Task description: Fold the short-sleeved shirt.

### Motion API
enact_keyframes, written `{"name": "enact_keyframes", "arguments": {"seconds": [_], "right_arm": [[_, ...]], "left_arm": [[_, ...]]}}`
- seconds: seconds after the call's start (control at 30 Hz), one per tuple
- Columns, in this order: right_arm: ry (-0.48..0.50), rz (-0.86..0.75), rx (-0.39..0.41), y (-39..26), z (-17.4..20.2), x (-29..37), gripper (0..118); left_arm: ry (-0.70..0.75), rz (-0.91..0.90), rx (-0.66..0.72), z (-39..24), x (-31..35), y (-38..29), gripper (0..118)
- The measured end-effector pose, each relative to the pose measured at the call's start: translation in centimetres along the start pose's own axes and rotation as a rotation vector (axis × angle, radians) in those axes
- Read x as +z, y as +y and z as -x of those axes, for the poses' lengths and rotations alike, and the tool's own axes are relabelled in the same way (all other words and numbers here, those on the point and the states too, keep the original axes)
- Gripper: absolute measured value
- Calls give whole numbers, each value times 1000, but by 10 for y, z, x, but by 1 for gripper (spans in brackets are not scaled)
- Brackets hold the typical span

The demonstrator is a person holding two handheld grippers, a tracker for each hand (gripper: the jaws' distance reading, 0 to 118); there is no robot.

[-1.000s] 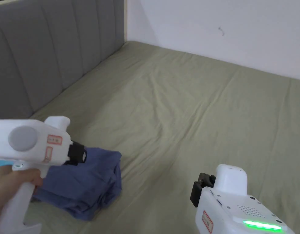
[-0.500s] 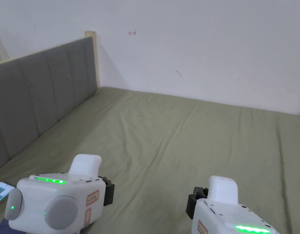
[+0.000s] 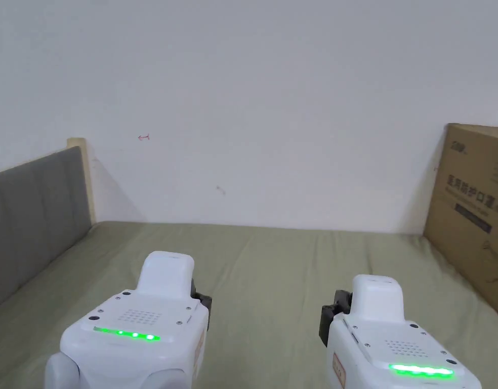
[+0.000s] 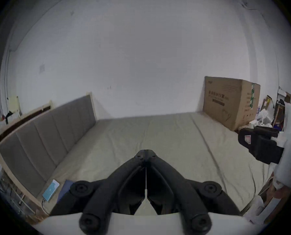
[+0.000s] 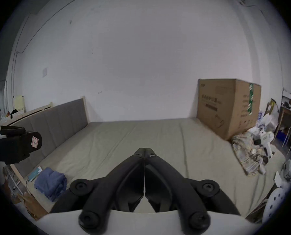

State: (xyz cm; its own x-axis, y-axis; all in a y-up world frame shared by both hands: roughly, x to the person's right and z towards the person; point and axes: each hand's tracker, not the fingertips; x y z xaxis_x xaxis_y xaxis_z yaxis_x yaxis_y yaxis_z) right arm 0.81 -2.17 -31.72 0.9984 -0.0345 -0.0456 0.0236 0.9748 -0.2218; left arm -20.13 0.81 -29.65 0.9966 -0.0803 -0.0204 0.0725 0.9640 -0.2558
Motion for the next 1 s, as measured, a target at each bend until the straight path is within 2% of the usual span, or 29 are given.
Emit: {"name": "enact_keyframes", "arguments": {"seconds": [0.17,0.27,0.3,0.33,0.37,0.4,0.43,0.5,0.53,0.63,0.7,0.8,1.0], "right_arm": [[-56,-75,34,11,-13,22,1],[-54,-94,35,13,-18,32,1],[-51,-100,31,13,-20,33,2],[-50,-103,27,13,-21,35,4],[-46,-105,22,13,-21,36,8],[-39,-104,16,13,-22,38,14],[-33,-101,9,13,-23,37,29],[-26,-101,-3,11,-24,38,61],[-30,-100,-7,11,-24,39,82],[-31,-100,-9,9,-27,39,111],[-21,-99,-5,8,-28,39,116],[-35,-105,-2,9,-28,39,116],[-27,-111,-9,9,-31,38,116]], "left_arm": [[1,-70,33,-16,19,9,0],[10,-99,28,-20,25,11,5],[8,-103,23,-22,28,12,13],[5,-108,20,-22,30,12,33],[5,-108,20,-24,32,12,59],[-2,-103,20,-24,31,11,91],[-11,-109,23,-24,34,9,115],[-2,-119,19,-27,39,8,118],[24,-107,13,-29,39,11,118],[67,-102,29,-29,41,10,118],[88,-89,48,-28,42,11,118],[29,-60,72,-22,41,12,118],[76,-92,7,-26,45,9,118]]}}
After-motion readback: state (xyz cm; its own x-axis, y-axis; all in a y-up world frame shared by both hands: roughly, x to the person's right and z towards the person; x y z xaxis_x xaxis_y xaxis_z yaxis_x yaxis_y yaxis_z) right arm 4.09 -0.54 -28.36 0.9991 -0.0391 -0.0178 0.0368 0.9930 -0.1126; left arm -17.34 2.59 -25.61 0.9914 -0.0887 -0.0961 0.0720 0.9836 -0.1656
